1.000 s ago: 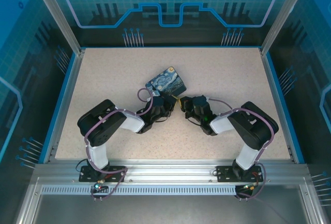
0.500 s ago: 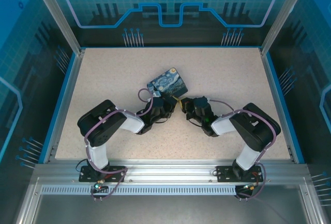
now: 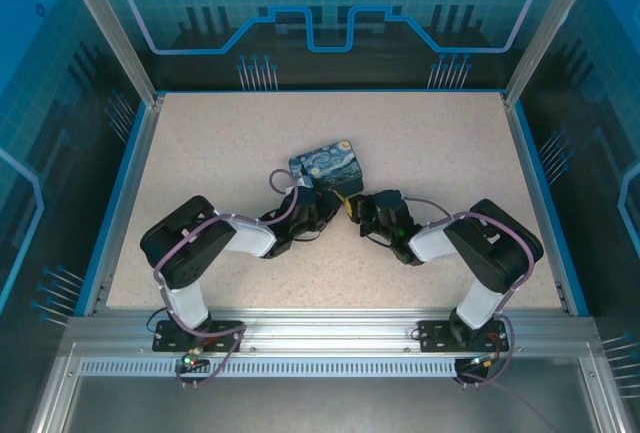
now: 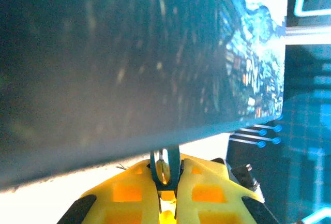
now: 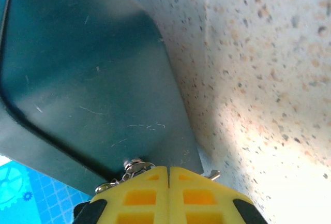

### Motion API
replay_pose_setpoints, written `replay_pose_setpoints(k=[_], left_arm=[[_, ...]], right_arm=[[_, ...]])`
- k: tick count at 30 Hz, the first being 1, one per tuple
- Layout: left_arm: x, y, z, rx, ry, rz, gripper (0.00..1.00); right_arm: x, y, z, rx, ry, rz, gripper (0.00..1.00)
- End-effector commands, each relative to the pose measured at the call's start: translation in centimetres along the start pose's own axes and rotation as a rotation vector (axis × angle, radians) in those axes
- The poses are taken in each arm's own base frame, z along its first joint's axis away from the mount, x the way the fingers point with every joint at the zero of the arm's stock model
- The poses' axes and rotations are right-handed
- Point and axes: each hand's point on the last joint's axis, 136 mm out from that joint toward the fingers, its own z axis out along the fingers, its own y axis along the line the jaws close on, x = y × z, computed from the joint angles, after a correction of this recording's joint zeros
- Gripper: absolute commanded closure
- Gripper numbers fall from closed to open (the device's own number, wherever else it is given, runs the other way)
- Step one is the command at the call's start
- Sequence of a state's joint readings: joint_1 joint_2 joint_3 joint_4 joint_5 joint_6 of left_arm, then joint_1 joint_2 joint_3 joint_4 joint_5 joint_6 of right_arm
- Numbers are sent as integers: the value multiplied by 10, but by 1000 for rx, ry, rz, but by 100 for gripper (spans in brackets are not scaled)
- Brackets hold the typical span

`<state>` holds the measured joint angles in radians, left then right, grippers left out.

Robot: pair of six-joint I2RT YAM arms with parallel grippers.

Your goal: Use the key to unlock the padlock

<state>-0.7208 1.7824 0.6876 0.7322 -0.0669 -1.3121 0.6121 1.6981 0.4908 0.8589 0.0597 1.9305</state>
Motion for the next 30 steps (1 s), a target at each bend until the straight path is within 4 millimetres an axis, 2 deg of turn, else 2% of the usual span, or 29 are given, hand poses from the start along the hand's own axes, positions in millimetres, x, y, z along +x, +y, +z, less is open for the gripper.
replay_pose_setpoints(k=[1,5,7,8,10,11,14,19,25,27,30], left_arm=[[25,2,-10,-62,148,200,100],[28,4,-15,-112,199,309,100],[30,5,-14,-118,216,321,100],[30,7,-14,-122,220,319,100],[31,9,-12,-125,224,315,100],[31,11,-11,-128,227,314,100],[32,18,-11,-141,233,316,100],[32,26,-13,-162,244,336,100],[34,34,-15,-182,258,351,100],[35,35,-15,-188,264,359,93],[36,36,-18,-192,273,365,74]], right_arm=[[5,28,-5,-71,45,55,100],[5,21,-5,-37,54,72,100],[7,20,-5,-34,60,65,93],[7,19,-6,-32,59,64,86],[7,18,-9,-36,54,57,62],[6,18,-11,-34,50,52,53],[3,15,-23,-18,37,20,37],[-11,10,-51,32,-25,-58,30],[-21,20,-82,98,-57,-245,27],[-23,22,-90,142,-53,-332,27],[-24,26,-100,179,-36,-451,27]])
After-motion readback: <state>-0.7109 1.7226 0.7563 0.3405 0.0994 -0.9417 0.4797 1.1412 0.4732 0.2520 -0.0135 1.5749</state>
